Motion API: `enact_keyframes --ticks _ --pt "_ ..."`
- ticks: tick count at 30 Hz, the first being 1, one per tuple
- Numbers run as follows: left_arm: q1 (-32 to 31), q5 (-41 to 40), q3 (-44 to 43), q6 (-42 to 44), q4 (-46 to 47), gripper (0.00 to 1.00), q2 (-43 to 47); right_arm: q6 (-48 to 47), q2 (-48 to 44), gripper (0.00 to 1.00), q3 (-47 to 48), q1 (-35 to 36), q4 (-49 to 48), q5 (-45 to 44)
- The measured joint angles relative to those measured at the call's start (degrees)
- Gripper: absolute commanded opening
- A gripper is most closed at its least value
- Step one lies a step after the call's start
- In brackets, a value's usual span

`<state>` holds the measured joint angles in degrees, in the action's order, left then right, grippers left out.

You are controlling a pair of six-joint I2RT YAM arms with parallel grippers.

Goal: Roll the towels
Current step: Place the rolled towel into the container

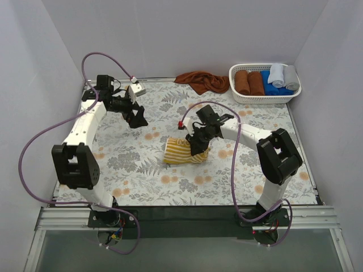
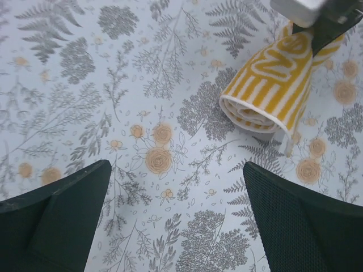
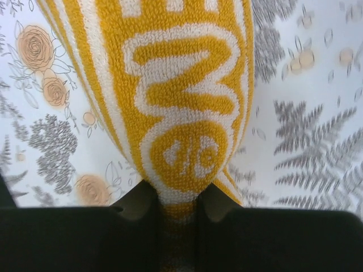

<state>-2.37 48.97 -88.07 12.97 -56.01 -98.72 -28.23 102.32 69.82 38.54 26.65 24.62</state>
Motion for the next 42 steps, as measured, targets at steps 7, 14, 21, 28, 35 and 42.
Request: enact_keyframes --ticks 7,14,21,28,35,42 --pt "-1.9 -5.7 6.7 -15.0 11.4 0.98 11.2 8.8 2.4 0.01 6.6 -13.0 12.1 9.6" --pt "-3.2 -6.9 11.0 -19.4 12.6 0.98 11.3 11.8 5.1 0.01 24.8 -30.7 19.6 13.3" --pt "-6.2 -6.4 11.7 -20.5 13.2 0.98 12.7 13.2 14.3 0.01 50.6 -47.1 20.8 11.5" --pt "-6.4 -6.3 13.9 -21.0 14.5 0.98 14.5 16.1 21.4 0.01 60.0 -55.0 16.3 6.6" --pt "-6.4 -6.4 14.6 -21.3 14.7 0.98 14.5 22.4 26.6 0.01 60.4 -54.9 8.2 4.0" --pt "-6.4 -6.6 16.3 -21.4 14.9 0.98 15.2 28.9 30.2 0.01 60.4 -53.5 1.7 2.2"
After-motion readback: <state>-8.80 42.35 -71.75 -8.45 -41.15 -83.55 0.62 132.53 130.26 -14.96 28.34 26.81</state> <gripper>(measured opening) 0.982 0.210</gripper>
